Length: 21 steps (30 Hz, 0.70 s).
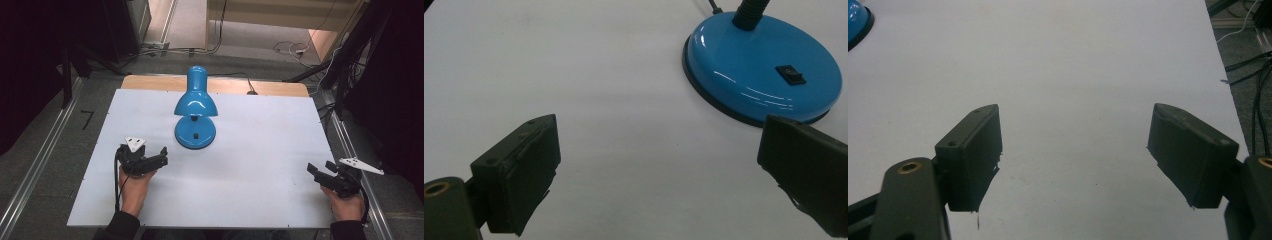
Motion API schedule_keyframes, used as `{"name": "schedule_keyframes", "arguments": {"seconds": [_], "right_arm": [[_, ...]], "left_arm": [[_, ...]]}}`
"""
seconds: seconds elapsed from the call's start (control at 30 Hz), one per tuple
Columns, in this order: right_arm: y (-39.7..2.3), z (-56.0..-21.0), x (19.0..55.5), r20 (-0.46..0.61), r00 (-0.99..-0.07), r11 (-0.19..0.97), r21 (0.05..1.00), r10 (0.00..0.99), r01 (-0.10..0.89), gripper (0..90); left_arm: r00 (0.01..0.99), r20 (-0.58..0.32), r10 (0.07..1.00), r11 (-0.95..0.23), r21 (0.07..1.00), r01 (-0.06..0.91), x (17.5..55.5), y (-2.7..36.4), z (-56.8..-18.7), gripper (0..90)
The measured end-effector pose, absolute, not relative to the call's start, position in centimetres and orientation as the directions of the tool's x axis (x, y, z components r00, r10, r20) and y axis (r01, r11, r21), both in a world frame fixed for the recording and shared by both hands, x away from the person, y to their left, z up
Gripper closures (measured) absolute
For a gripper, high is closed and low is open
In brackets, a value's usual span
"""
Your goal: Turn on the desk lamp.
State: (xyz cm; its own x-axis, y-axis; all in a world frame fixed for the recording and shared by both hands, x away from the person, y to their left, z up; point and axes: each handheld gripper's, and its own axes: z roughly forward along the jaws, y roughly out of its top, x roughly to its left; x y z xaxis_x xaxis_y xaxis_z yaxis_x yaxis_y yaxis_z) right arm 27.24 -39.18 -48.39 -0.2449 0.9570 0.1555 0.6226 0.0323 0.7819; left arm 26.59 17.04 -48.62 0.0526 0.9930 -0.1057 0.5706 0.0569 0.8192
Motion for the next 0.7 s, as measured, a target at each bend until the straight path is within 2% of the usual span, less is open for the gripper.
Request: {"name": "schedule_keyframes", "arguments": {"seconds": [0.7], "right_arm": [[-39.2,-48.5,27.3,0.154,-0.242,0.033,0.779,0.958,0.626,20.2]], "left_arm": [[0.076,-0.109,0.991,0.047,0.821,0.569,28.0,15.7,-48.6,6.0]]}}
